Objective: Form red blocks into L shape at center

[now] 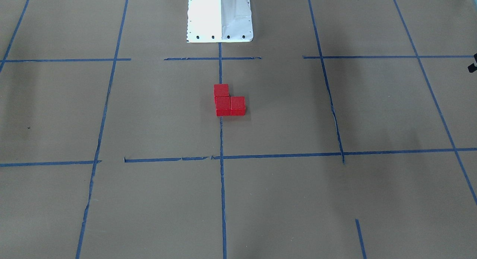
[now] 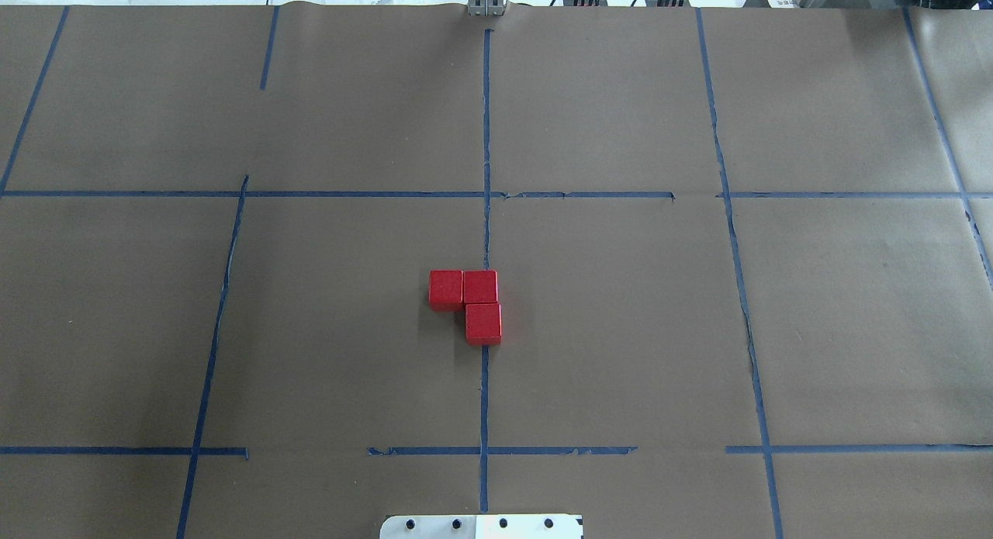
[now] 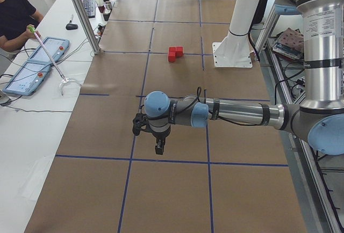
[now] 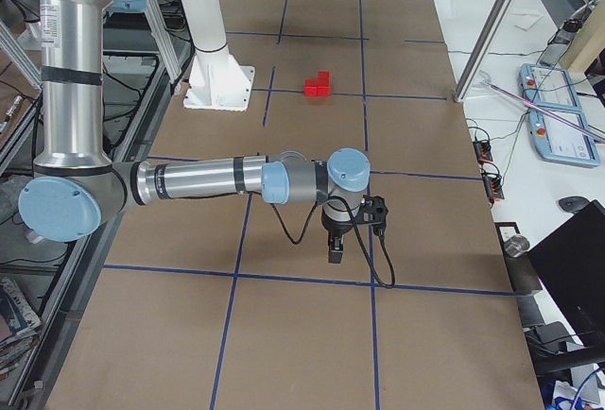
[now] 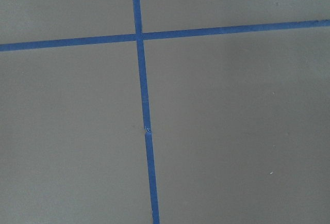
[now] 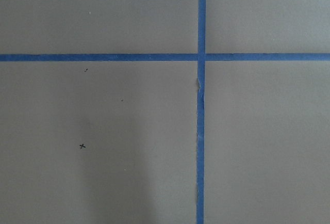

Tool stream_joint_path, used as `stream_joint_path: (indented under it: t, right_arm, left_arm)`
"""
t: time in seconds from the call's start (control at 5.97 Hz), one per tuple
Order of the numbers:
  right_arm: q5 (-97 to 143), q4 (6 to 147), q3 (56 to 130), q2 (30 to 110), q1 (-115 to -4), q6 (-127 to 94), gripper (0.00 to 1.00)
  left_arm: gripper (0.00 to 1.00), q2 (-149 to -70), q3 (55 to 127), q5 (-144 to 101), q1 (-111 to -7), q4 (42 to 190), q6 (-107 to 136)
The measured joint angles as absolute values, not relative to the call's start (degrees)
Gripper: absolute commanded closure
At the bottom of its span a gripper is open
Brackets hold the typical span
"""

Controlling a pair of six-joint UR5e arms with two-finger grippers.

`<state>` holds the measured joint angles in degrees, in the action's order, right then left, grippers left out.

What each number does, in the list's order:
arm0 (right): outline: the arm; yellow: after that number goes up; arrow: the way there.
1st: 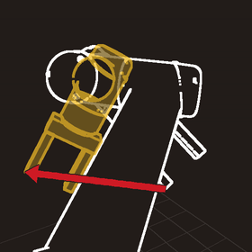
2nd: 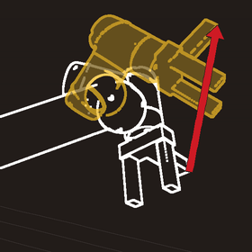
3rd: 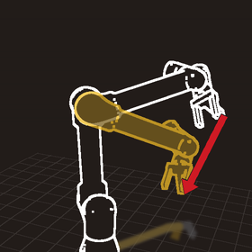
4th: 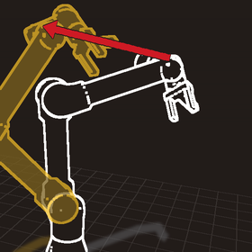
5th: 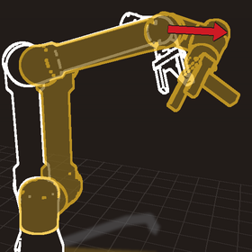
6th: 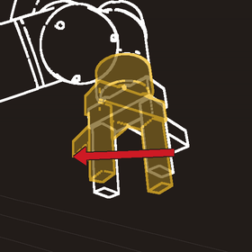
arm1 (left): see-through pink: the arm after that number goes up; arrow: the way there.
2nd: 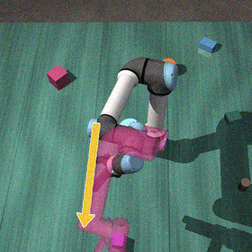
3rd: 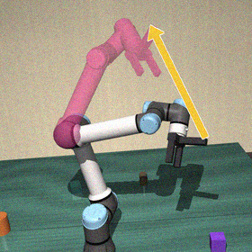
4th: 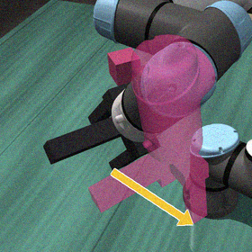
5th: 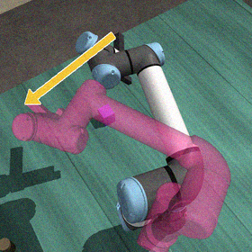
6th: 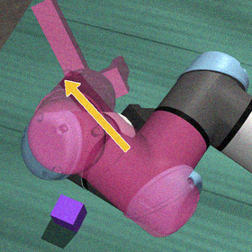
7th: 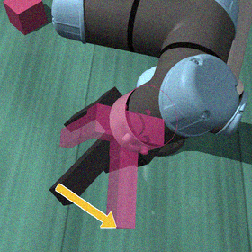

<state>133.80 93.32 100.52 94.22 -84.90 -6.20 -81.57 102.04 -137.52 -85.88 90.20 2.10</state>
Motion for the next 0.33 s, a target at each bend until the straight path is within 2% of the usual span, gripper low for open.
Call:
stream_joint_path:
  t: [0.33]
  right_arm:
    - [134.76, 93.24, 100.33, 96.67, -86.35, -2.22, 0.00]
  left_arm:
    - [0.00, -82.20, 100.59, -134.97, -86.42, 89.00, 2.11]
